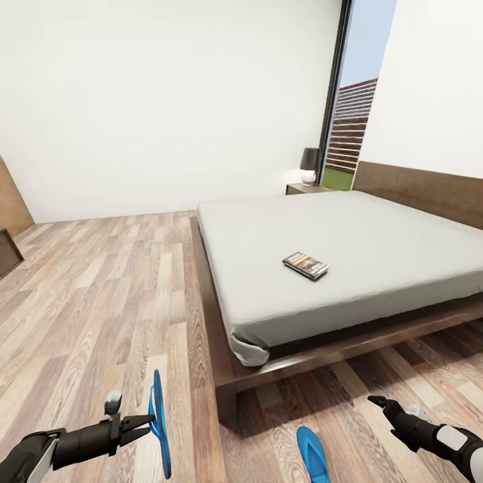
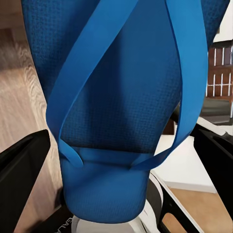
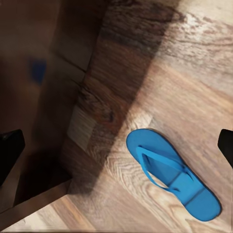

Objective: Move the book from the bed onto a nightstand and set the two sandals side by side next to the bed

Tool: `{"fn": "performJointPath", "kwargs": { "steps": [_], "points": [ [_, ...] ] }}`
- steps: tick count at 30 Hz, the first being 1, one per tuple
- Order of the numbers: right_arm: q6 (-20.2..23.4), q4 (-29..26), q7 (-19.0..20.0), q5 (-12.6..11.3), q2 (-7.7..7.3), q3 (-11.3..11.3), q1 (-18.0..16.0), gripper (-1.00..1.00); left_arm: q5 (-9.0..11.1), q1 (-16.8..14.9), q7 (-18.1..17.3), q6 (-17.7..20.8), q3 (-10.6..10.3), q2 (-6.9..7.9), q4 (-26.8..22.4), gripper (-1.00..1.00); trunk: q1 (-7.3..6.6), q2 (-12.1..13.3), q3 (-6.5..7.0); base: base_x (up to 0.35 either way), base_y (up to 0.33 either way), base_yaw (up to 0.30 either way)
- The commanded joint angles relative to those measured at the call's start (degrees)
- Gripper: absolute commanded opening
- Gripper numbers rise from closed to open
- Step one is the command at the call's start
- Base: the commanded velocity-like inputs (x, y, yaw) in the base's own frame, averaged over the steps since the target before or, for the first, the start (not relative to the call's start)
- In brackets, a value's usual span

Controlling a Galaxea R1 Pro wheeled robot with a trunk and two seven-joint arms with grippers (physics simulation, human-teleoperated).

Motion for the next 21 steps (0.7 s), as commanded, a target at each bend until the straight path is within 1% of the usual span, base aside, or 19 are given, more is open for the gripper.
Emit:
{"fn": "performJointPath", "kwargs": {
  "steps": [1,5,10,15,21],
  "points": [
    [0.2,0.2,0.3,-0.5,0.0,0.5,-0.1,1.0,0.0,0.0,-0.2,0.6,0.1,0.0,0.0,-1.0,-0.02,0.0,-0.05,-0.112,-0.134,0.128],
    [0.2,0.2,0.3,-0.5,0.0,0.4,-0.1,1.0,0.0,0.0,-0.2,0.7,0.1,0.0,0.0,-1.0,-0.02,0.0,-0.05,-0.136,-0.154,0.104],
    [0.2,0.2,0.3,-0.5,-0.01,0.3,-0.1,1.0,0.0,0.0,-0.2,0.7,0.1,0.0,0.0,-1.0,-0.02,0.0,-0.05,-0.112,-0.138,0.029],
    [0.1,0.2,0.3,-0.5,-0.02,0.2,-0.1,1.0,0.0,0.0,-0.2,0.7,0.1,0.0,0.1,-1.0,-0.02,0.0,-0.05,-0.023,-0.086,0.032],
    [0.2,0.2,0.3,-0.5,0.01,0.2,-0.1,1.0,0.0,0.0,-0.1,0.7,0.1,0.0,0.1,-1.0,-0.02,0.0,-0.05,-0.003,-0.075,0.135]
  ]
}}
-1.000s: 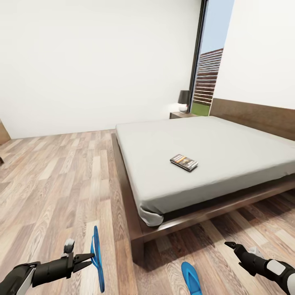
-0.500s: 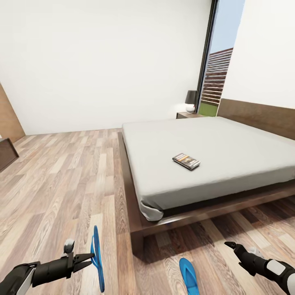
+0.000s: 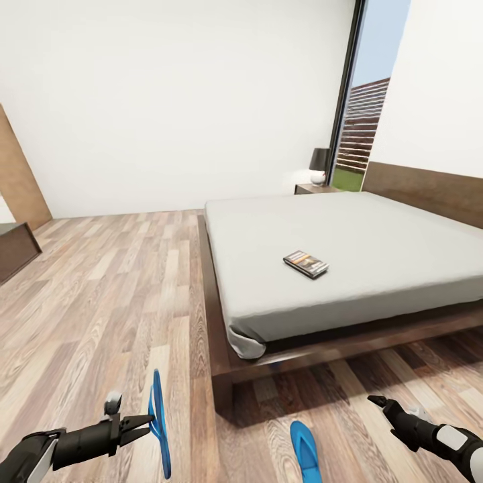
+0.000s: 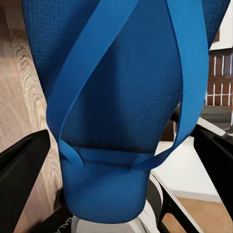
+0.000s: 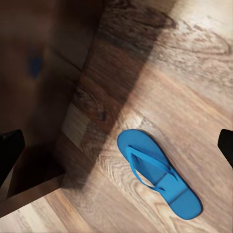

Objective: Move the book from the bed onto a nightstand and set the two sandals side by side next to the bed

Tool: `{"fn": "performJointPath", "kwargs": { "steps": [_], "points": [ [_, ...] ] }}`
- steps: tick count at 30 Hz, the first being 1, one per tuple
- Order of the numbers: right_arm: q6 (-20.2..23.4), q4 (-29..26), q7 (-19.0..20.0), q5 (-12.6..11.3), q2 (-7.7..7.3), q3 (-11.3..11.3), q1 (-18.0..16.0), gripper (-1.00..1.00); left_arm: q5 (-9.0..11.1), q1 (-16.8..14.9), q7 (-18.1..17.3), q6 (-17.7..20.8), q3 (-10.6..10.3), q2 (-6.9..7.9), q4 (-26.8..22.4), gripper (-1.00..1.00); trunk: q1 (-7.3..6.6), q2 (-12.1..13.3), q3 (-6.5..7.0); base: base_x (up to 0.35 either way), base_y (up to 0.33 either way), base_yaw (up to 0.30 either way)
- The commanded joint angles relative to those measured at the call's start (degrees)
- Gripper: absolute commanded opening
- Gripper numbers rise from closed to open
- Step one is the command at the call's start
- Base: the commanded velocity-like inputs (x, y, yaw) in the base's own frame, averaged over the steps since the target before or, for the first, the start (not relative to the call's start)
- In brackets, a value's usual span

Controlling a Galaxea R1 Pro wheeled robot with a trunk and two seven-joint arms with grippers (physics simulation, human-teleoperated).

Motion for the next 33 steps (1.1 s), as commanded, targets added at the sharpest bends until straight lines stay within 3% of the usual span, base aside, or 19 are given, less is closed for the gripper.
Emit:
{"fn": "performJointPath", "kwargs": {
  "steps": [1,23,33],
  "points": [
    [0.2,0.2,0.4,-0.5,-0.02,0.5,-0.1,1.0,0.1,0.0,-0.2,0.6,0.0,0.0,0.0,-1.0,-0.01,0.0,-0.05,-0.001,-0.074,0.157],
    [0.2,0.2,0.4,-0.6,-0.05,0.3,-0.1,1.0,0.1,0.0,-0.1,0.6,0.0,-0.11,0.0,-1.0,-0.01,0.0,-0.05,-0.068,-0.079,0.059],
    [0.2,0.2,0.4,-0.6,0.0,0.4,-0.1,1.0,0.2,0.0,0.1,0.6,0.0,-0.17,0.1,-1.0,-0.01,0.0,-0.05,-0.002,-0.002,0.157]
  ]
}}
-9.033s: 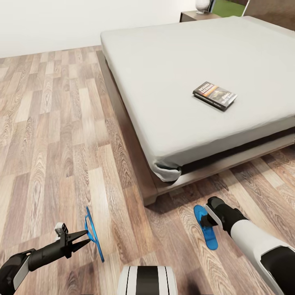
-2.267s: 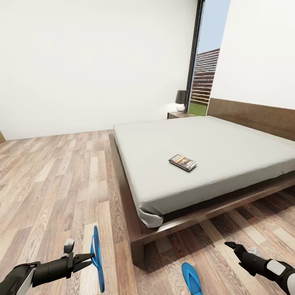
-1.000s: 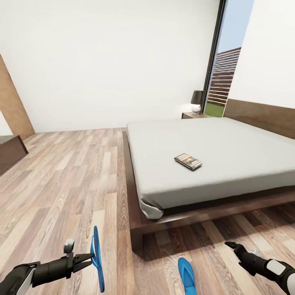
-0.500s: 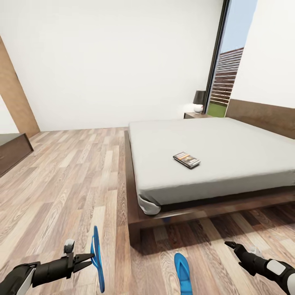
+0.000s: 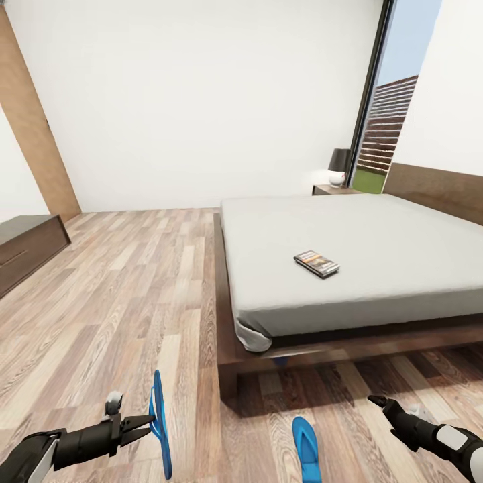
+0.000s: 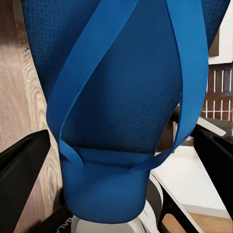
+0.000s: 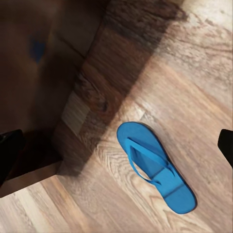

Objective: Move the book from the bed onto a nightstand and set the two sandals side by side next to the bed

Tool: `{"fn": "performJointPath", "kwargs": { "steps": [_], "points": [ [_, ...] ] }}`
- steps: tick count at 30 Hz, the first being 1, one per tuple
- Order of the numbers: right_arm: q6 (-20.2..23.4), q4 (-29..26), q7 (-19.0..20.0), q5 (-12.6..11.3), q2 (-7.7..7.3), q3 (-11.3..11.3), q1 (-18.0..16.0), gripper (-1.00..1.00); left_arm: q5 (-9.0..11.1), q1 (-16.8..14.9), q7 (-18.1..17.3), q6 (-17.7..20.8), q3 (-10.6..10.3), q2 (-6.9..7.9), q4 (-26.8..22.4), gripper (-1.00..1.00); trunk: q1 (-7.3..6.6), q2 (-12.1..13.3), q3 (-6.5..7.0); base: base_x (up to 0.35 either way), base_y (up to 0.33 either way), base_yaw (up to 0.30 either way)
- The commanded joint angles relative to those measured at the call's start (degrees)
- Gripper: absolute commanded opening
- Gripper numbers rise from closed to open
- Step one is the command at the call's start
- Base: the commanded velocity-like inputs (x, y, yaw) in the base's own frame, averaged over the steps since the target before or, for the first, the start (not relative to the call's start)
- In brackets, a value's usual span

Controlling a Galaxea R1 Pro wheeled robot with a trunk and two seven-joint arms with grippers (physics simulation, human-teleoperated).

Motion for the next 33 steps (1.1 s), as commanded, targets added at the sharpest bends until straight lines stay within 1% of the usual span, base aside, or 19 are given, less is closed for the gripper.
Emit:
{"fn": "performJointPath", "kwargs": {
  "steps": [1,15,28,33],
  "points": [
    [0.2,0.2,0.4,-0.5,0.0,0.5,-0.1,1.0,0.1,0.0,-0.1,0.6,0.0,0.0,0.0,-1.0,-0.01,0.0,-0.05,0.0,0.0,0.161],
    [0.2,0.3,0.4,-0.5,0.03,0.4,-0.1,1.0,0.1,0.0,-0.1,0.6,0.0,0.0,0.0,-1.0,-0.01,0.0,-0.05,0.0,0.0,0.14],
    [0.2,0.3,0.4,-0.4,0.02,0.4,-0.1,1.0,0.1,0.0,-0.1,0.6,0.0,0.0,0.0,-1.0,-0.01,0.0,-0.05,0.0,0.0,0.011],
    [0.2,0.3,0.4,-0.4,0.03,0.4,-0.1,1.0,0.1,0.0,-0.1,0.6,0.0,0.0,0.0,-1.0,-0.01,0.0,-0.05,0.0,-0.099,0.0]
  ]
}}
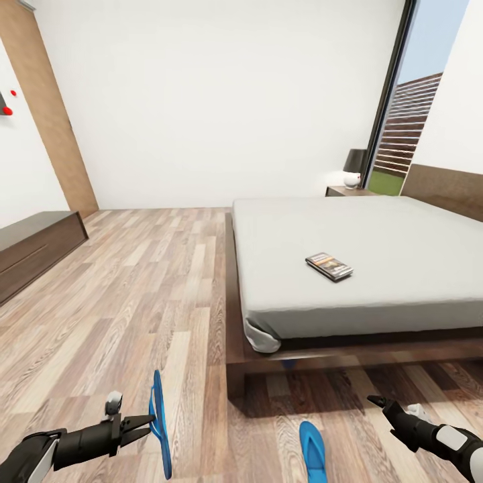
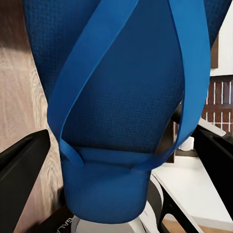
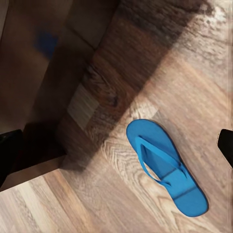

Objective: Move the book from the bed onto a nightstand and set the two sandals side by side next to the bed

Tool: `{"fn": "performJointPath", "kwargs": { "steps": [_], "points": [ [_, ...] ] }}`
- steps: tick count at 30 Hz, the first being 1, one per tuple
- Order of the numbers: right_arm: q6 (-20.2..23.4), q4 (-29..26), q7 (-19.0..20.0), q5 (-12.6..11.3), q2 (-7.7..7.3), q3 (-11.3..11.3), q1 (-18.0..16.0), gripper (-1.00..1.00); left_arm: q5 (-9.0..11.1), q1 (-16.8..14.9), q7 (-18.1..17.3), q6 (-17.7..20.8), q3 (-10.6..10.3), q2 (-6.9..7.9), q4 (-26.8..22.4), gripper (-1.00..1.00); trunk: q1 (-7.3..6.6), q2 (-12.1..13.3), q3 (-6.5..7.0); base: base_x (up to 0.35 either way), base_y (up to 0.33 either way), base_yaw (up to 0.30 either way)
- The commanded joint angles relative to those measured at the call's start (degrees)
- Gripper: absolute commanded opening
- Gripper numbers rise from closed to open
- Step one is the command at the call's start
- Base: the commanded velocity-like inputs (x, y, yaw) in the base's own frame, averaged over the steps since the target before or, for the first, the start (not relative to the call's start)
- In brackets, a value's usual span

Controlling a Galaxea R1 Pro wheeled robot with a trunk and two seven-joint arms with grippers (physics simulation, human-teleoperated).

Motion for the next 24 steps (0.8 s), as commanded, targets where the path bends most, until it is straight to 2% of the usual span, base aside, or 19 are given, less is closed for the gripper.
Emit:
{"fn": "performJointPath", "kwargs": {
  "steps": [1,8,24],
  "points": [
    [0.2,0.2,0.3,-0.5,0.0,0.5,-0.1,1.0,0.0,0.0,-0.2,0.6,0.0,0.01,0.0,-1.0,-0.01,0.0,-0.05,0.0,-0.151,0.0],
    [0.2,0.2,0.3,-0.5,0.0,0.6,-0.1,1.0,0.0,0.0,-0.2,0.6,0.1,0.01,0.0,-1.0,-0.01,0.0,-0.05,0.0,-0.127,0.0],
    [0.2,0.2,0.3,-0.5,0.0,0.6,-0.1,1.0,0.0,0.0,0.0,0.7,0.0,-0.01,0.0,-1.0,-0.01,0.0,-0.05,0.0,-0.007,0.0]
  ]
}}
